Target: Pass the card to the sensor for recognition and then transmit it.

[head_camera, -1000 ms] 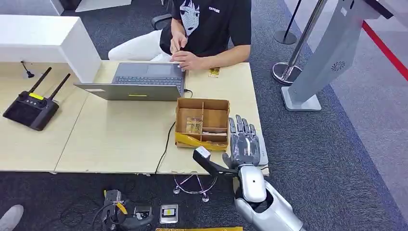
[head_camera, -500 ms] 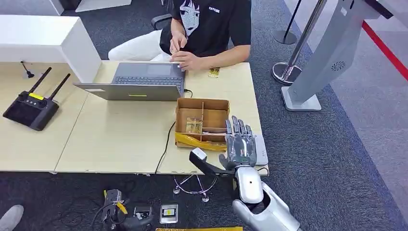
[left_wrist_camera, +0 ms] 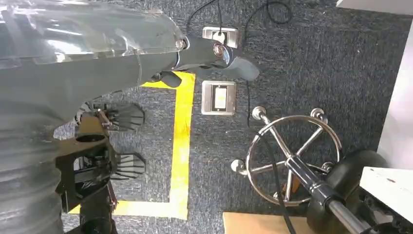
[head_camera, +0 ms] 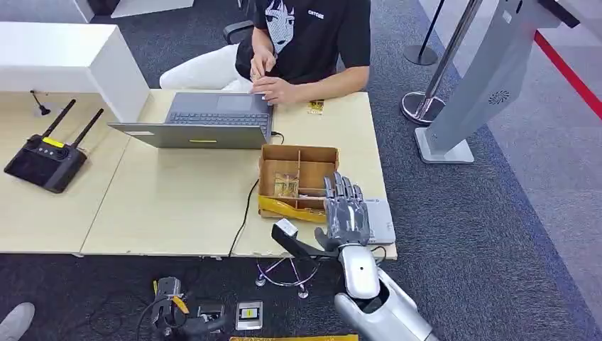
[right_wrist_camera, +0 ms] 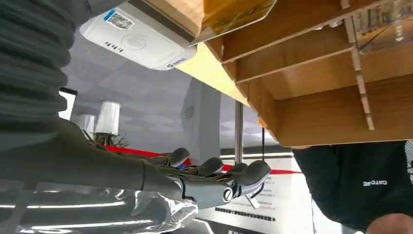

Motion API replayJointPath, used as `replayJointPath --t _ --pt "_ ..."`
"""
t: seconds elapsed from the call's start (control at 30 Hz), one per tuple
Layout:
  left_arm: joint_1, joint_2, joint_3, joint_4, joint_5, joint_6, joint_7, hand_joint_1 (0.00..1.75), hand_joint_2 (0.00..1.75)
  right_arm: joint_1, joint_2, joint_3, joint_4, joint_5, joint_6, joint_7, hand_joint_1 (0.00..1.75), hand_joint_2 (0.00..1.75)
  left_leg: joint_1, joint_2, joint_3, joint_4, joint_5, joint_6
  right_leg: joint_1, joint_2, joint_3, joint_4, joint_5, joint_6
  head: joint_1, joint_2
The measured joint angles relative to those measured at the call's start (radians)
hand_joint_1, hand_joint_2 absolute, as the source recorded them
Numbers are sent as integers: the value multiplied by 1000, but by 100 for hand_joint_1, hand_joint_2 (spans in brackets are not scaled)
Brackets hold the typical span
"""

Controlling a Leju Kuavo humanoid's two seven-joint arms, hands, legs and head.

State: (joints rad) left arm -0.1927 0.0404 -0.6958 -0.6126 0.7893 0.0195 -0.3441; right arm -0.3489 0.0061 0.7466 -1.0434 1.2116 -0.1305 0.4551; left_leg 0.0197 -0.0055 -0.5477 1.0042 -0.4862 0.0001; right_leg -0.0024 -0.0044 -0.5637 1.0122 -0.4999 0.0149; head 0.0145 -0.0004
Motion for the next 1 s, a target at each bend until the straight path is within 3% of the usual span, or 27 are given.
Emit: replayJointPath --t 0.37,1.0 --pt "-1 -1 0 0 -3 -8 0 0 175 -25 42 1 86 0 -9 -5 0 175 0 0 0 0 0 0 0 0 0 0 0 0 0 0" --pt "-1 -4 0 2 -17 -17 0 0 175 -36 60 1 145 15 -11 -3 0 175 0 0 0 0 0 0 0 0 0 0 0 0 0 0"
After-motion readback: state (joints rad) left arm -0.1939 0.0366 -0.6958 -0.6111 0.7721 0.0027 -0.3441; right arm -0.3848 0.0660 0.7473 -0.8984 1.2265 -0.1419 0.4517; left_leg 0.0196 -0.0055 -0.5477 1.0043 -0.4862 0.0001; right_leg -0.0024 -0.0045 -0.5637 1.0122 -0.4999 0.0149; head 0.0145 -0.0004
